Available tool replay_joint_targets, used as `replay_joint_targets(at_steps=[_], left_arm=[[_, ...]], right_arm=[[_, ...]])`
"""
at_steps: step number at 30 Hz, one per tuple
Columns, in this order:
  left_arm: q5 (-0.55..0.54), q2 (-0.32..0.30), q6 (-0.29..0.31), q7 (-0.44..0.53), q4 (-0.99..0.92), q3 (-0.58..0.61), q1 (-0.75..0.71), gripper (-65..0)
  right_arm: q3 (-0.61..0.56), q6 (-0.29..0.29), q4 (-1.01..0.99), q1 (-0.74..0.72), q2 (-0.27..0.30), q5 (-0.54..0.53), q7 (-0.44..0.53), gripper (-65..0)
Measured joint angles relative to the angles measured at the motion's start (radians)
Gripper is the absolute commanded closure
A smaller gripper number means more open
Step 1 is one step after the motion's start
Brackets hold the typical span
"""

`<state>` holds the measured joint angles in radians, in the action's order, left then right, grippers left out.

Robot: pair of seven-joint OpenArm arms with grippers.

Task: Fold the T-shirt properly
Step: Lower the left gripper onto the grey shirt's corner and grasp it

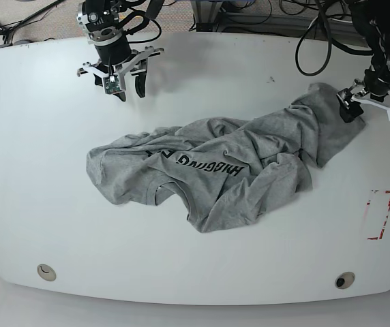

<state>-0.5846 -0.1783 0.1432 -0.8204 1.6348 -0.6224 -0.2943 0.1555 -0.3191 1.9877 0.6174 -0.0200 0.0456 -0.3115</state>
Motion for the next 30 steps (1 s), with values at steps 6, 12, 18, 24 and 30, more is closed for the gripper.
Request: replay_joint_targets(at_steps=[6, 12, 18, 24, 30], left_arm=[[0.006, 0.0, 0.0, -0.002, -0.029, 0.001, 0.018, -65.0], [-0.005, -0.006, 0.011, 0.022, -0.064, 0.041, 0.042, -65.0], [0.005, -0.014, 0.007, 0.045, -0.067, 0.093, 0.043, -65.0], [0.003, -0.013, 0.008, 0.06, -0.065, 0.15, 0.045, -65.0], [0.0, -0.013, 0.011, 0.055, -0.064, 0.156, 0.058, -62.2]], right_arm=[[0.001, 0.001, 0.0, 0.005, 0.0, 0.0, 0.0, -23.9], [0.0, 0.0, 0.0, 0.005, -0.002, 0.0, -0.001, -23.9], [0.0, 0.001, 0.0, 0.005, -0.003, 0.0, 0.0, -23.9], [0.001, 0.001, 0.0, 0.005, -0.002, 0.0, 0.0, -23.9], [0.001, 0.001, 0.0, 0.005, -0.002, 0.0, 0.0, -23.9]])
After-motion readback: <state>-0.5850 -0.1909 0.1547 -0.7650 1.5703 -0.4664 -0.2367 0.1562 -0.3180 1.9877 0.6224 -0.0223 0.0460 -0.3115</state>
